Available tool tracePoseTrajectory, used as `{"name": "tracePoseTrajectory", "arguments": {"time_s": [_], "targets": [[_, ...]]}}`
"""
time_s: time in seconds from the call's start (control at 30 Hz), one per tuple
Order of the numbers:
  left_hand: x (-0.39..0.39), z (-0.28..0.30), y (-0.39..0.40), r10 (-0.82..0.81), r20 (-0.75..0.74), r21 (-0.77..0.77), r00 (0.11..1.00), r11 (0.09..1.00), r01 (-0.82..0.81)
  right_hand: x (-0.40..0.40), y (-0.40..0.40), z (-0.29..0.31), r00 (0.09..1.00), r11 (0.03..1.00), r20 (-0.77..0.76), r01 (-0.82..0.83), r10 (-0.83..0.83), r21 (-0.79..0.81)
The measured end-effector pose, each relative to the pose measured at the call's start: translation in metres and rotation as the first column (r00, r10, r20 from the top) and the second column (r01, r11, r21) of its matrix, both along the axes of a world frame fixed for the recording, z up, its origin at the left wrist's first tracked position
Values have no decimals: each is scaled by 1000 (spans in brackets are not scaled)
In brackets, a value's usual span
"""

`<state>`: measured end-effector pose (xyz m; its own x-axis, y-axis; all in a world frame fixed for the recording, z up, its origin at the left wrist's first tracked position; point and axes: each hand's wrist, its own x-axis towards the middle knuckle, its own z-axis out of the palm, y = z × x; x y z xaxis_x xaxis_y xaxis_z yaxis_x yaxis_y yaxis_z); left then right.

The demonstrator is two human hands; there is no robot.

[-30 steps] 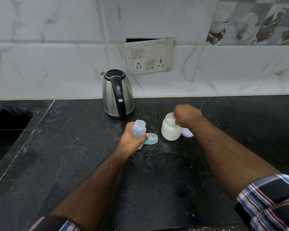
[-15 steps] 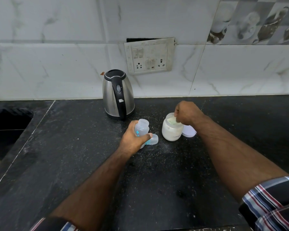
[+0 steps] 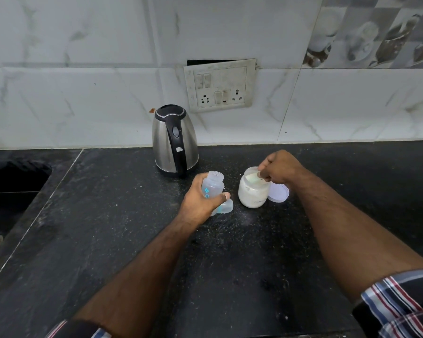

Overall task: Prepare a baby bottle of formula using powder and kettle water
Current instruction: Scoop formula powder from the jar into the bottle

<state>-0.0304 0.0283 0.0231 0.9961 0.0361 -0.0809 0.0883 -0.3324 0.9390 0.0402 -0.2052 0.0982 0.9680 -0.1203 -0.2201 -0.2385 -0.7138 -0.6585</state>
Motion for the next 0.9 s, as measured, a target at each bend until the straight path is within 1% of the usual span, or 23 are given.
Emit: {"name": "tracePoseTrajectory", "arguments": {"time_s": [0.07, 0.13, 0.27, 0.4, 0.53, 0.9], "targets": [[0, 1, 0, -1, -9, 1, 1000, 1000, 1, 0, -8, -2, 999, 997, -6, 50, -50, 61], [0, 2, 0, -1, -15, 2, 1000, 1000, 1, 0, -13, -3, 997, 994, -3, 77, -77, 77], [-1, 4, -1, -3, -27, 11, 1000, 1000, 3, 0, -17, -3, 995, 994, 16, 102, -102, 43], [-2, 6, -2, 0, -30, 15, 1000, 1000, 0, -1, -14, -2, 996, 997, 46, 74, -72, -37], [-3, 6, -1, 3, -32, 25, 999, 1000, -2, -1, -12, -2, 995, 994, 72, 70, -64, -82], [-1, 8, 1, -3, -37, 27, 999, 1000, 4, 1, -24, -13, 991, 993, 74, 116, -114, -23]]}}
